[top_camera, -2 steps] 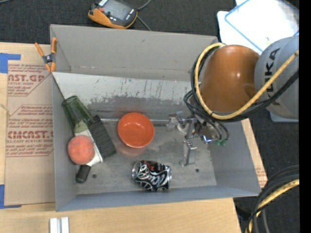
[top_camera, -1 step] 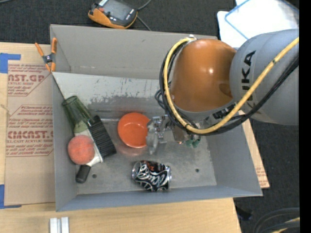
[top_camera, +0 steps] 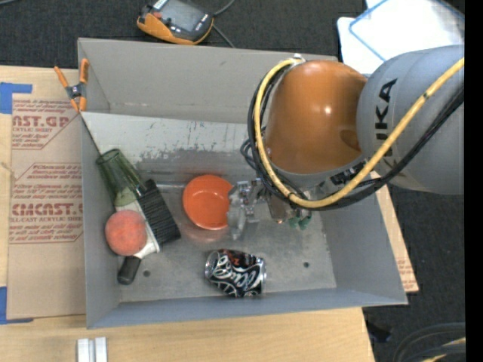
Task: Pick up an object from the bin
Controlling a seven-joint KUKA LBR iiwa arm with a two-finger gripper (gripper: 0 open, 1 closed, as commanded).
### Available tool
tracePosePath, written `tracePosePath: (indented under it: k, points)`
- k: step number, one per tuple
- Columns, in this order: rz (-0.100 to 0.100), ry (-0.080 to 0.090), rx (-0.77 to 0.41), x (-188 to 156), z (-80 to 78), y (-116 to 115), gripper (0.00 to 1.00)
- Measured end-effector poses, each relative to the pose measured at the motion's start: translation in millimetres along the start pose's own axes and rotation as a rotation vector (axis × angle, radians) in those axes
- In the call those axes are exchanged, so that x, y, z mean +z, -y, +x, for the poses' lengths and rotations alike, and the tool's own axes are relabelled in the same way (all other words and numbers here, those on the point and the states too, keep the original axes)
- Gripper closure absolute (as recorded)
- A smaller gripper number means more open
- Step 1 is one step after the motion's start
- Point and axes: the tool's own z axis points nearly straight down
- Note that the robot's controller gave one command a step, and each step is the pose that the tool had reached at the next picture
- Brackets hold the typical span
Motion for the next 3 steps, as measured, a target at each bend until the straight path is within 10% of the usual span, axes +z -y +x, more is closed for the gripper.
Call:
tracePosePath:
  k: [1, 2, 3]
  points:
    - [-0.001, 0.004, 0.213, 42.4, 10.0, -33.5, 1.00]
    - [0.000, 0.002, -0.081, 45.0, -11.0, -69.7, 1.00]
    - [-0.001, -0.005, -0.038, 105.5, 5.7, 24.0, 1.00]
